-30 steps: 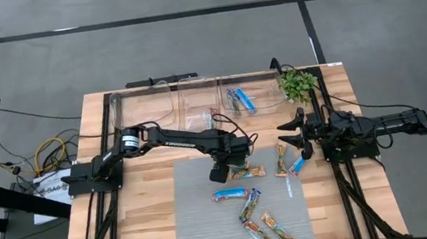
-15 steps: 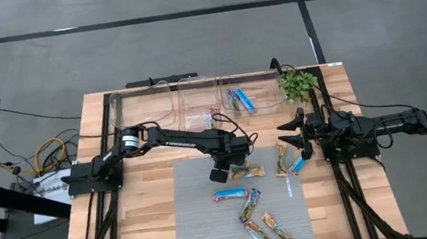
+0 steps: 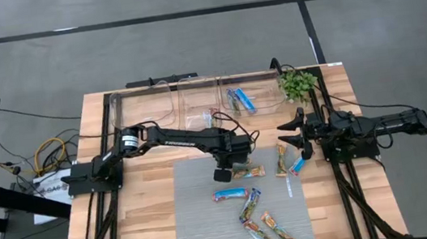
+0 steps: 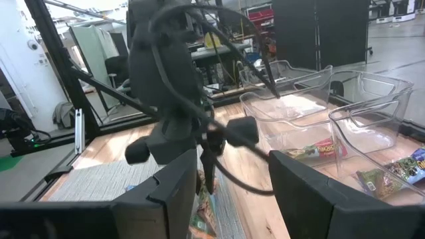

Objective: Pick and place Granola Bars by type
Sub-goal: Put the yellow granola bar into the left transparent bin

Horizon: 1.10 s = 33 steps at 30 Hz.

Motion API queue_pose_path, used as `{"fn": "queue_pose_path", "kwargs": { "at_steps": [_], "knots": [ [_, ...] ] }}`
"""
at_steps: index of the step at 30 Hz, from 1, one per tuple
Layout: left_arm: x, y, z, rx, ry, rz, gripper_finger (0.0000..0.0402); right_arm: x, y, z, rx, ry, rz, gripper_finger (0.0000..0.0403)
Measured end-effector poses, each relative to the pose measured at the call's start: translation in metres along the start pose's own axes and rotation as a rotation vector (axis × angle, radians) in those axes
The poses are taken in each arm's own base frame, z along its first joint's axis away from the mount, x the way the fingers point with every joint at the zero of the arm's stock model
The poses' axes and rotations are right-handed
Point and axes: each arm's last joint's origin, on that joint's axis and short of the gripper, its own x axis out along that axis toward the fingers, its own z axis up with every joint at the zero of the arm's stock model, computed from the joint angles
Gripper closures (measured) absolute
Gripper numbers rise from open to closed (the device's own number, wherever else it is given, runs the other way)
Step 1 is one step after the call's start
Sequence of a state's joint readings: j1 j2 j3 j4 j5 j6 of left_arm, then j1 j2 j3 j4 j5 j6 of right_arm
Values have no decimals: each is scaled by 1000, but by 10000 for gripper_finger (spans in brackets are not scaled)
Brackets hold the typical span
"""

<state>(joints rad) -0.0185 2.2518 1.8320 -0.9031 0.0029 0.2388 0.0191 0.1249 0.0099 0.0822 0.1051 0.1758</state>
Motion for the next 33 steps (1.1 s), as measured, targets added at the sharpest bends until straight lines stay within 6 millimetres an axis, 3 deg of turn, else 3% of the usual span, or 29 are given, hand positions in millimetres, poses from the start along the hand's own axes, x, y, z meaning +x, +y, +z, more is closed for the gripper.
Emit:
{"fn": "queue_pose_path", "kwargs": {
  "at_steps": [11, 18, 26, 33],
  "knots": [
    [-71, 6, 1, -159, -171, 15, 338, 0, 0, 0, 0, 0, 0, 223],
    [-118, 7, -14, -234, -196, 13, 338, 0, 0, 0, 0, 0, 0, 220],
    [-159, 16, -61, -350, -133, 59, 338, 0, 0, 0, 0, 0, 0, 222],
    [-176, 34, -126, -519, -99, 196, 338, 0, 0, 0, 0, -1, -1, 221]
  ]
}}
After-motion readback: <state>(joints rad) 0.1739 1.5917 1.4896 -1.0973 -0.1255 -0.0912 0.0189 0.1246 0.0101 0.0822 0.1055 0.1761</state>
